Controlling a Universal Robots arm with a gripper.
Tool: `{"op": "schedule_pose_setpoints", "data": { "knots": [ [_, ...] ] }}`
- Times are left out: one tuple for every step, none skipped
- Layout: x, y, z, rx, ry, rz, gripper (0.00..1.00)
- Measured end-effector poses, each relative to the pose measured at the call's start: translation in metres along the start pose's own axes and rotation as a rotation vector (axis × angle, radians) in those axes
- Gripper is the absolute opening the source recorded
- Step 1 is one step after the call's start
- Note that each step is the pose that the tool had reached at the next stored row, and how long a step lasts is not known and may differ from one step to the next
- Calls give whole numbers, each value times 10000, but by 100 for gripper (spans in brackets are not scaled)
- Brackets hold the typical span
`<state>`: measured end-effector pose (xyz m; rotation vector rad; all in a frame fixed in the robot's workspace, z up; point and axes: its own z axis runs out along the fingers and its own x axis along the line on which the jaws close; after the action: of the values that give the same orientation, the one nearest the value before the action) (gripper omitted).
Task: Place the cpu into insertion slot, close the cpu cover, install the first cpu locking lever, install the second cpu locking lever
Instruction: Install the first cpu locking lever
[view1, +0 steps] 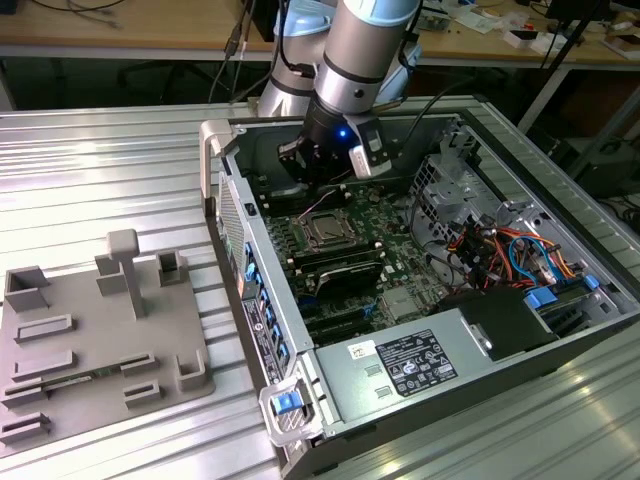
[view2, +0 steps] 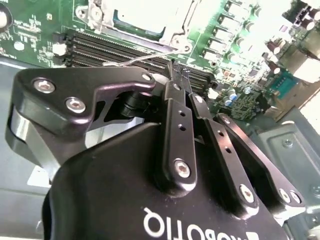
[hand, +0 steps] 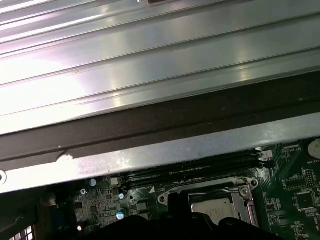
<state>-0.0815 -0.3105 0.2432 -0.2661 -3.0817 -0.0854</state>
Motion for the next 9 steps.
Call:
{"op": "schedule_pose_setpoints", "data": {
  "knots": [
    [0,0,2,10,10,-189,11],
    [-1,0,5,27,26,-506,11],
    [-1,0,7,36,35,-686,11],
    [-1,0,10,45,43,-875,11],
    [-2,-1,12,52,44,-1027,11],
    [-2,-1,13,57,8,-1189,11],
    [-3,-1,15,53,-57,-1271,11],
    [-3,-1,17,43,-154,-1331,11],
    [-3,-1,18,35,-275,-1403,11]
  ]
}}
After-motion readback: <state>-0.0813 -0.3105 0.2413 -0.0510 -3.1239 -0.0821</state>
